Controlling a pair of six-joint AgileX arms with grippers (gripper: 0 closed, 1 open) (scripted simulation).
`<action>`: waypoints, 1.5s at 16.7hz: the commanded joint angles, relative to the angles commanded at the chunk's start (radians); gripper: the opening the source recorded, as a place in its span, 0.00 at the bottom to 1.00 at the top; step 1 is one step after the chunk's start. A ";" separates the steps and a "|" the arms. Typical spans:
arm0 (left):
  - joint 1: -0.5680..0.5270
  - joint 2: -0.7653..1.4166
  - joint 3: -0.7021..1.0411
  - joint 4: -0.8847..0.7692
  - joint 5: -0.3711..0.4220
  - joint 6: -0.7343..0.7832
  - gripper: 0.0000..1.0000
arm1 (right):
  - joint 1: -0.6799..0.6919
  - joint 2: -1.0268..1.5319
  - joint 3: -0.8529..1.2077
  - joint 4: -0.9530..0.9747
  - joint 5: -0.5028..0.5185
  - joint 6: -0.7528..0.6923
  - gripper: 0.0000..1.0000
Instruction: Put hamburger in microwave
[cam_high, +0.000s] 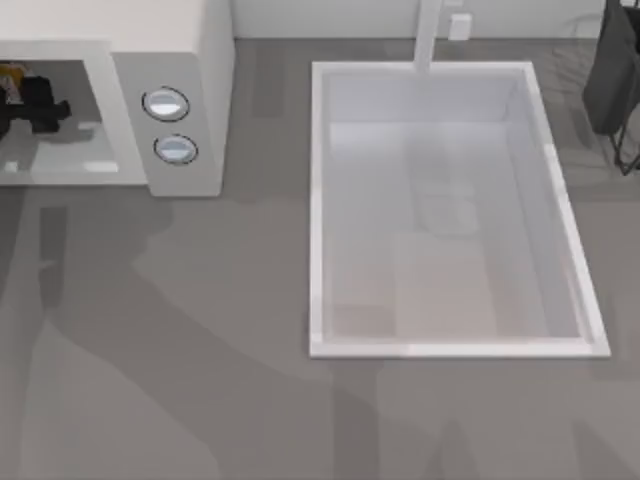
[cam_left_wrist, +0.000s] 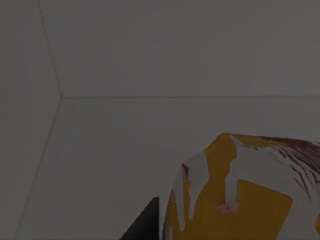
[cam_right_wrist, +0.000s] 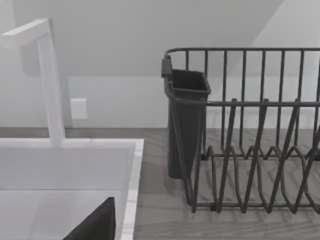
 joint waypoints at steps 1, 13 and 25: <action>-0.005 0.030 0.059 -0.025 -0.005 -0.003 0.00 | 0.000 0.000 0.000 0.000 0.000 0.000 1.00; -0.030 0.179 0.312 -0.146 -0.026 -0.016 0.08 | 0.000 0.000 0.000 0.000 0.000 0.000 1.00; -0.030 0.179 0.312 -0.146 -0.026 -0.016 0.98 | 0.000 0.000 0.000 0.000 0.000 0.000 1.00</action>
